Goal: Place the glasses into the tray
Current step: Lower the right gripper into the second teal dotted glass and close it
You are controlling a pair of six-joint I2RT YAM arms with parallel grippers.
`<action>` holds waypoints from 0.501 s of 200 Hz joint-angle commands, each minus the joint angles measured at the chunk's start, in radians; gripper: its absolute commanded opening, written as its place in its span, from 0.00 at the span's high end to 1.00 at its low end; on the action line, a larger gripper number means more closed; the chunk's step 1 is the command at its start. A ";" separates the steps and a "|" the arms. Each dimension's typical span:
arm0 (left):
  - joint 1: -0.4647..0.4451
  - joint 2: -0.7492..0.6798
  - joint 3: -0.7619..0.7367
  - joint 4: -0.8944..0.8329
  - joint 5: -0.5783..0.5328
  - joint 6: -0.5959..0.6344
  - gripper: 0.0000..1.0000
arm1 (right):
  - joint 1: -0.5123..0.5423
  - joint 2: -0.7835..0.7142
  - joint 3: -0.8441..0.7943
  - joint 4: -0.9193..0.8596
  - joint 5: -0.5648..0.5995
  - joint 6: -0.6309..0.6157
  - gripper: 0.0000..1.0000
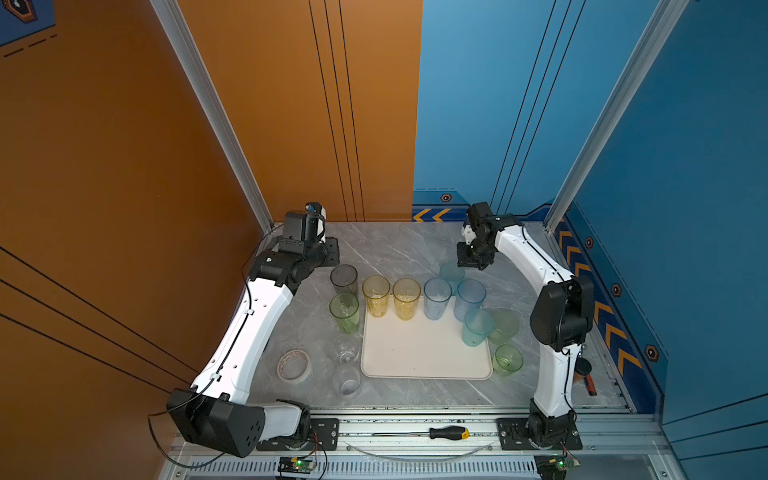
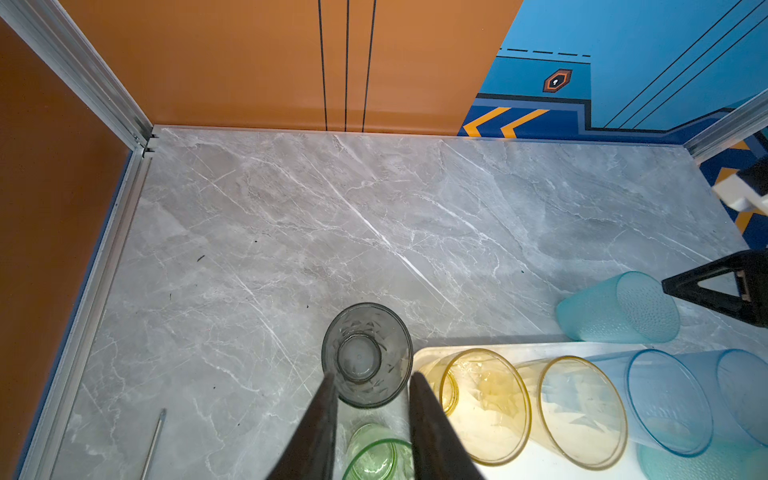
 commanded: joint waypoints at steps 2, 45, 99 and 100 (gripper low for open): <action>0.010 -0.004 0.000 0.013 0.024 -0.009 0.69 | 0.007 0.019 0.004 -0.038 0.037 -0.015 0.72; 0.010 -0.003 -0.003 0.012 0.026 -0.009 0.69 | 0.008 0.051 0.012 -0.038 0.036 -0.021 0.75; 0.010 0.000 -0.005 0.014 0.028 -0.009 0.69 | 0.011 0.066 0.015 -0.037 0.032 -0.024 0.79; 0.010 0.000 -0.005 0.014 0.028 -0.009 0.69 | 0.011 0.066 0.016 -0.037 0.032 -0.025 0.79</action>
